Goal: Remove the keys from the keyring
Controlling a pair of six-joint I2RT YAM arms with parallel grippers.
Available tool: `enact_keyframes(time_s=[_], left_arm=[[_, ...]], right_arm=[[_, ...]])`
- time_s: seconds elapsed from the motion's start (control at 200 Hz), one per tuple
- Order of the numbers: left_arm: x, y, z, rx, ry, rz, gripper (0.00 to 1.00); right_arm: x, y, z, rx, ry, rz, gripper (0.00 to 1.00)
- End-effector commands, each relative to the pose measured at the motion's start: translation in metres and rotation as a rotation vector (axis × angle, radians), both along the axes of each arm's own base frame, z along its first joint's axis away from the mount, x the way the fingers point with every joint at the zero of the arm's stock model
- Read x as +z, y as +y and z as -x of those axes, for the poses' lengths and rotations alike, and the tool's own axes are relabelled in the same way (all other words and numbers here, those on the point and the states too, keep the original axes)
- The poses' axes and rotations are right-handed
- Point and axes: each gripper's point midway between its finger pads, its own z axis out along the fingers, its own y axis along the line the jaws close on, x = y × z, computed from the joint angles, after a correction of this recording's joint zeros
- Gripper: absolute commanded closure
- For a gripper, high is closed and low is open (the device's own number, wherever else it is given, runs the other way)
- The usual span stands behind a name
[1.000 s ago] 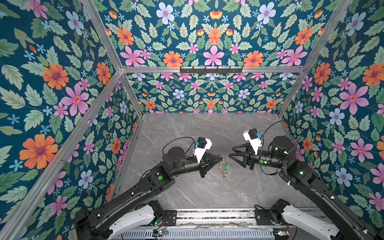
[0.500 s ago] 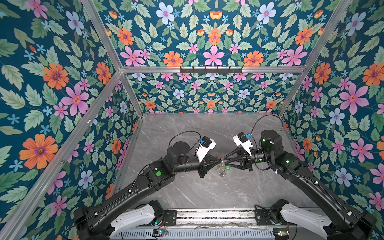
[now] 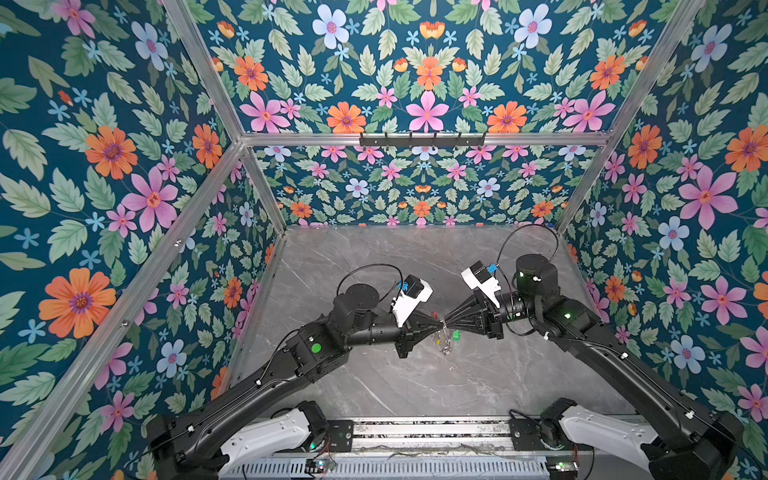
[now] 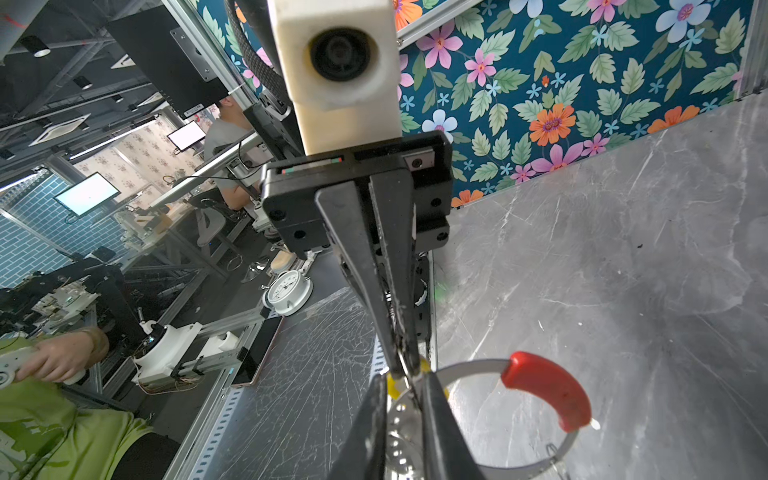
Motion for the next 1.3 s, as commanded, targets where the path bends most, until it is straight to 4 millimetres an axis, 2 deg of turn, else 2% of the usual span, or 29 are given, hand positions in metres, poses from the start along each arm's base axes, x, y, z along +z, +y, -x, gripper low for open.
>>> enact_keyframes(time_s=[0.0, 0.225, 0.505, 0.64, 0.7, 0.785, 0.955, 1.115, 1.295], left_arm=[[0.01, -0.001, 0.0, -0.004, -0.03, 0.034, 1.0], [0.01, -0.003, -0.001, -0.007, -0.027, 0.036, 1.0], [0.014, -0.003, -0.001, -0.01, -0.029, 0.049, 1.0], [0.018, -0.002, -0.002, 0.001, -0.029, 0.061, 1.0], [0.02, 0.0, -0.002, 0.015, -0.033, 0.065, 0.82], [0.022, 0.009, -0.006, 0.068, -0.05, 0.076, 0.69], [0.022, 0.029, -0.013, 0.171, -0.095, 0.12, 0.61], [0.023, 0.027, 0.0, 0.099, -0.121, 0.207, 0.59], [0.026, 0.023, 0.005, 0.061, -0.143, 0.265, 0.57]], right_arm=[[0.007, 0.001, 0.003, 0.029, -0.014, -0.024, 0.84], [0.005, 0.002, 0.004, 0.039, -0.005, -0.021, 0.85], [0.003, 0.004, 0.006, 0.05, 0.003, -0.018, 1.0], [0.004, 0.004, 0.004, 0.031, -0.006, -0.023, 1.0], [0.005, 0.004, 0.002, 0.019, -0.014, -0.025, 1.0], [0.008, 0.003, 0.002, 0.01, -0.025, -0.028, 1.0], [0.015, 0.001, 0.006, 0.015, -0.05, -0.047, 1.0], [0.024, 0.0, 0.009, 0.032, -0.069, -0.081, 1.0], [0.034, 0.0, 0.013, 0.05, -0.076, -0.114, 1.0]])
